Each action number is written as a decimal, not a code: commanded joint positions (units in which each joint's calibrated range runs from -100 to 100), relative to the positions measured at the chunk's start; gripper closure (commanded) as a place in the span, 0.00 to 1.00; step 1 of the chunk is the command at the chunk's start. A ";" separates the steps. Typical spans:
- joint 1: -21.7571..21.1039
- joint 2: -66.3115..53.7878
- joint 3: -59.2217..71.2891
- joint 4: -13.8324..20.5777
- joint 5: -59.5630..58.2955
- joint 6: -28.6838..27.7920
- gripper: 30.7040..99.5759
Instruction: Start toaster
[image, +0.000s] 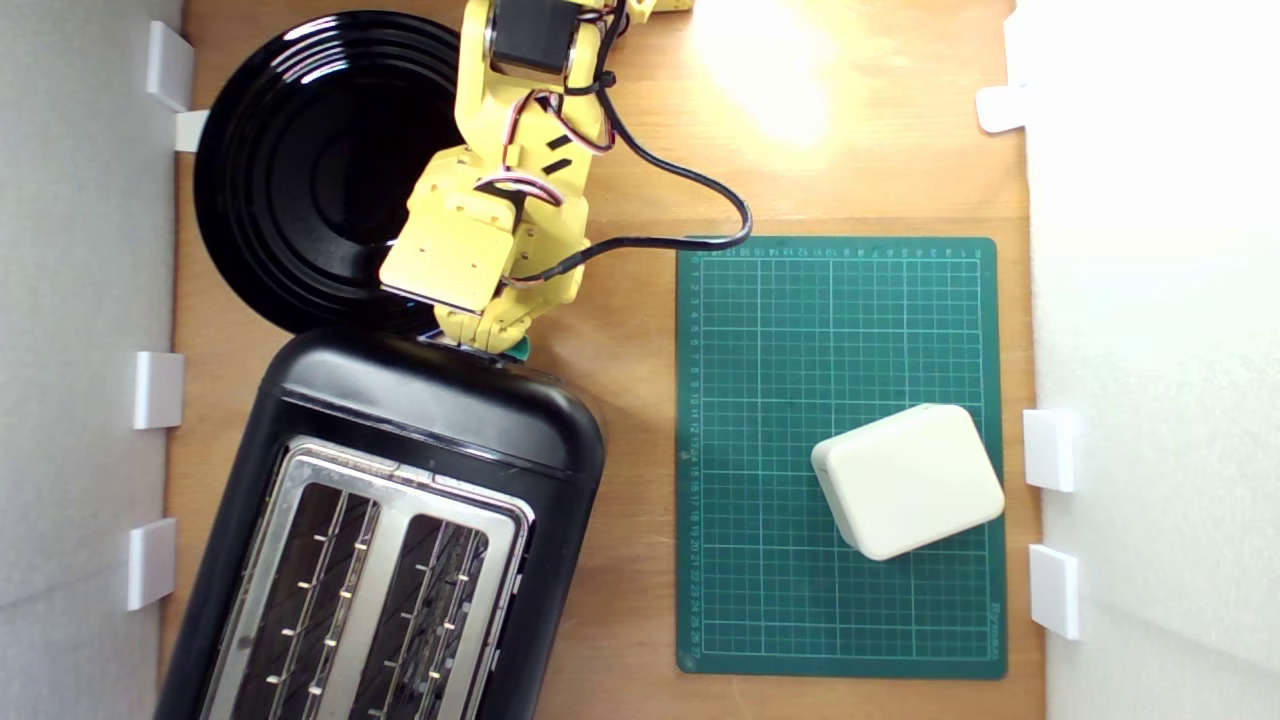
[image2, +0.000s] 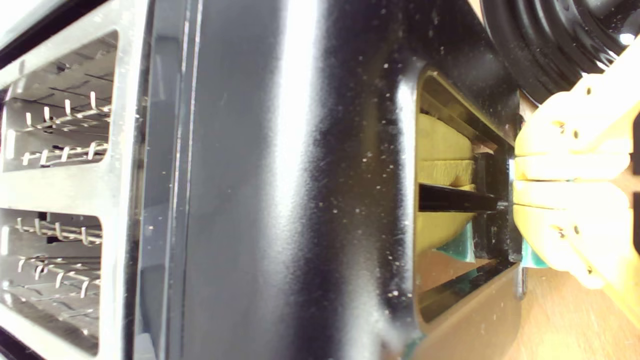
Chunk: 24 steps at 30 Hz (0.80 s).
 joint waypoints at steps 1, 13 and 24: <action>-0.16 7.89 6.43 0.30 -1.99 0.06 0.99; -0.24 7.64 6.62 1.42 -2.76 -0.26 0.99; -0.55 4.97 12.34 1.61 -2.85 0.01 0.99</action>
